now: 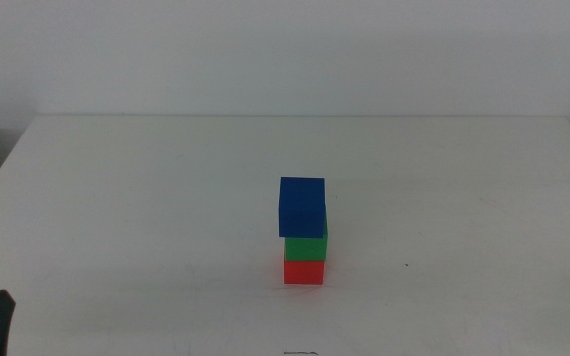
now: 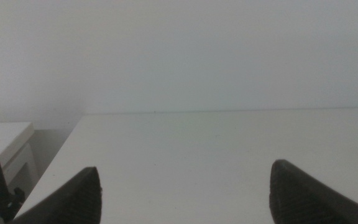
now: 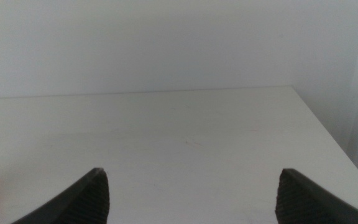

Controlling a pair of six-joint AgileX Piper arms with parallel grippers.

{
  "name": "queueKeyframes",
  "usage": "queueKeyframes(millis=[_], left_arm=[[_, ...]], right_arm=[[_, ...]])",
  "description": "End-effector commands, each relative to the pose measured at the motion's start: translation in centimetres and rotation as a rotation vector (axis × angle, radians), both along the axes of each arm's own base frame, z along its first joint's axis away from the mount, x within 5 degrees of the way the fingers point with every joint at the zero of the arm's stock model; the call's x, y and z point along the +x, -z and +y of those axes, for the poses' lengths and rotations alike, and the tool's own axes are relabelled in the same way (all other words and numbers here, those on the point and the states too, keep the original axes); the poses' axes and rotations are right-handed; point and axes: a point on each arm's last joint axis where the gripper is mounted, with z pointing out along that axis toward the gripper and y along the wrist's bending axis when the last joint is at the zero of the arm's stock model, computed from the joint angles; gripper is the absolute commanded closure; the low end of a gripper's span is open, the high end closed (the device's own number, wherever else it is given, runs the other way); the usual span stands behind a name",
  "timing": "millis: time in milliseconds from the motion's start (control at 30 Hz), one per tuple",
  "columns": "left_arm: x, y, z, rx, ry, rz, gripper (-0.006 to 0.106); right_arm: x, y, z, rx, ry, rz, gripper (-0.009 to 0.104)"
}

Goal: Stack red cubes first, then green, then blue cubes in a specific spot.

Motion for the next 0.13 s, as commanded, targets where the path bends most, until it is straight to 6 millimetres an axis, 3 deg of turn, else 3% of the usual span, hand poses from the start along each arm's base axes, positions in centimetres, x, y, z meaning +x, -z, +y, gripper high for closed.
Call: queueKeyframes(millis=[0,100], left_arm=[[-0.22,-0.92,-0.01,-0.021,0.004,-0.102,0.010],[-0.22,-0.92,-0.01,-0.021,0.004,-0.102,0.010]], right_arm=[[-0.21,-1.43,-0.04,-0.018,0.005,-0.119,0.007],[-0.21,-1.43,-0.04,-0.018,0.005,-0.119,0.007]])
